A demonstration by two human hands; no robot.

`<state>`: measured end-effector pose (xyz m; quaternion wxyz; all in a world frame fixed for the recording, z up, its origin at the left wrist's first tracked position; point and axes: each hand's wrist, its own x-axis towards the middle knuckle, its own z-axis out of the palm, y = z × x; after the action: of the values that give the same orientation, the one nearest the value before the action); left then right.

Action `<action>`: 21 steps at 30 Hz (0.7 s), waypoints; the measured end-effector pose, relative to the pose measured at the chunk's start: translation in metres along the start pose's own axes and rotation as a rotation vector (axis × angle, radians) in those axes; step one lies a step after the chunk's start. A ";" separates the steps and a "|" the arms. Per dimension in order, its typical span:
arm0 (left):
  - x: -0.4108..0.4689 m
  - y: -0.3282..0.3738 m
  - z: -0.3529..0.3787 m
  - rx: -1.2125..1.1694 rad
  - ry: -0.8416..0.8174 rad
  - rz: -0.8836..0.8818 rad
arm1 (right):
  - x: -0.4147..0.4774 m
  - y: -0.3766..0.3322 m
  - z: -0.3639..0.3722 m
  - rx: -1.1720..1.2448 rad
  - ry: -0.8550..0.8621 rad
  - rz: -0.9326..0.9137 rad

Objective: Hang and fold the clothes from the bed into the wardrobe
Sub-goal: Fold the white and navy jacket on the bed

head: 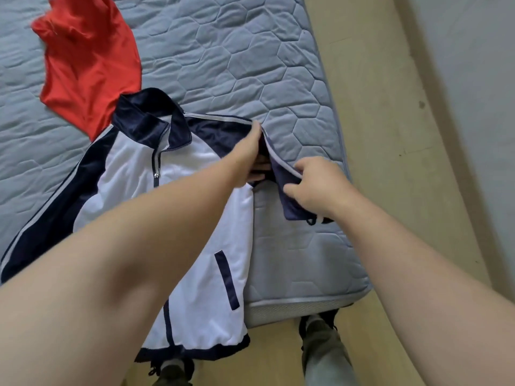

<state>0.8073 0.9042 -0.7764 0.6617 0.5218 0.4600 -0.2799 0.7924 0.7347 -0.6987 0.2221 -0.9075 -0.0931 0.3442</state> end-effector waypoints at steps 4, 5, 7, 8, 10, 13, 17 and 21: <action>-0.017 0.016 -0.022 -0.024 -0.075 0.004 | -0.029 -0.028 0.026 0.151 -0.285 -0.083; -0.021 0.014 -0.030 0.041 -0.060 0.005 | -0.034 -0.038 0.036 0.226 -0.354 -0.091; -0.023 0.003 -0.053 0.127 0.060 -0.008 | -0.042 -0.059 0.059 0.377 -0.494 -0.099; -0.023 -0.005 -0.067 0.130 0.126 -0.010 | -0.044 -0.067 0.071 0.443 -0.576 -0.095; -0.024 -0.021 -0.099 0.046 0.219 -0.025 | -0.044 -0.078 0.093 0.579 -0.733 -0.055; -0.022 -0.059 -0.151 0.113 0.441 -0.014 | -0.034 -0.079 0.127 0.693 -0.719 0.152; -0.048 -0.124 -0.200 0.321 0.304 -0.055 | -0.014 -0.069 0.170 0.600 -0.335 0.353; -0.069 -0.166 -0.219 0.369 0.050 -0.254 | 0.000 -0.068 0.188 0.677 -0.175 0.446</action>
<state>0.5682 1.0550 -0.7934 0.5028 0.5788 0.4793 -0.4271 0.6660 0.8582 -0.7914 0.4193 -0.7485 0.2056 0.4708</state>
